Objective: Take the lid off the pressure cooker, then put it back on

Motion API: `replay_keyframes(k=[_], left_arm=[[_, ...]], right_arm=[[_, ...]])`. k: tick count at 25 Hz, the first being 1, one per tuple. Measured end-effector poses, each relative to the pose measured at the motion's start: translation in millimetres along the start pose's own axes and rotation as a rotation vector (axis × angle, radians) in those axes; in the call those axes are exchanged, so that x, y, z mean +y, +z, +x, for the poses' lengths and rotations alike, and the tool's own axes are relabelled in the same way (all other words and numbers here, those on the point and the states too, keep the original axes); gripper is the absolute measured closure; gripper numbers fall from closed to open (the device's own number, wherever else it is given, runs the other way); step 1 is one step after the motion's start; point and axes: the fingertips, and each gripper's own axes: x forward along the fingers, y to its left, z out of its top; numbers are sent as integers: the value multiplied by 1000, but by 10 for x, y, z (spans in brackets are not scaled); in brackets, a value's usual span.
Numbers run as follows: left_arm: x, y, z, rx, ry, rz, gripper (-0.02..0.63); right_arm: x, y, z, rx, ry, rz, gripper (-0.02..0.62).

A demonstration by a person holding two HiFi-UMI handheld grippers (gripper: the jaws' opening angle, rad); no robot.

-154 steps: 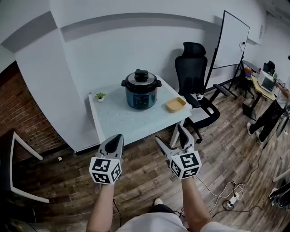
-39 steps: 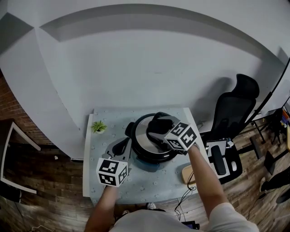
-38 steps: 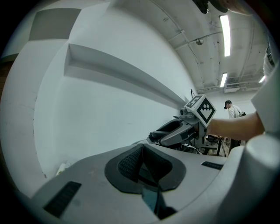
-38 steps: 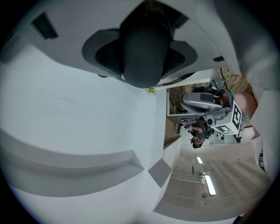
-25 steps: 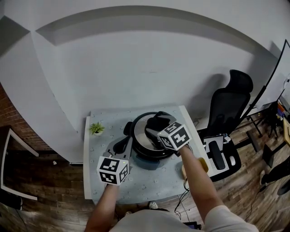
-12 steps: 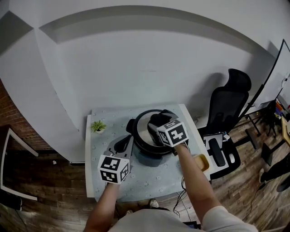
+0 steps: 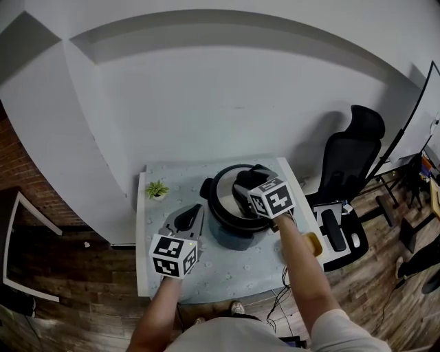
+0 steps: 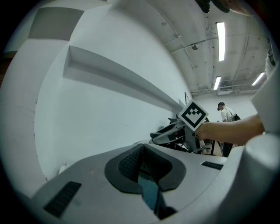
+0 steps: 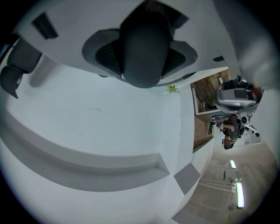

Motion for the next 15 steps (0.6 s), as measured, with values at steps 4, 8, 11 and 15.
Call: replay_keyframes(k=[4,8,11,15], left_arm=[[50,39,-74,-7,14,3,592],[96,50,-131,-8,23,9,592],[94,78,-160,-14,27,10,592],[81,167,-177,-30,24,19,592]], right_arm=[[-3,-1,-7,5,4,-4,322],[-12,31,-42,-1,-5,-4,322],[-19,125,-100,-8,-7,-12,322],[-42,277,-233,-22,-9,-14,322]])
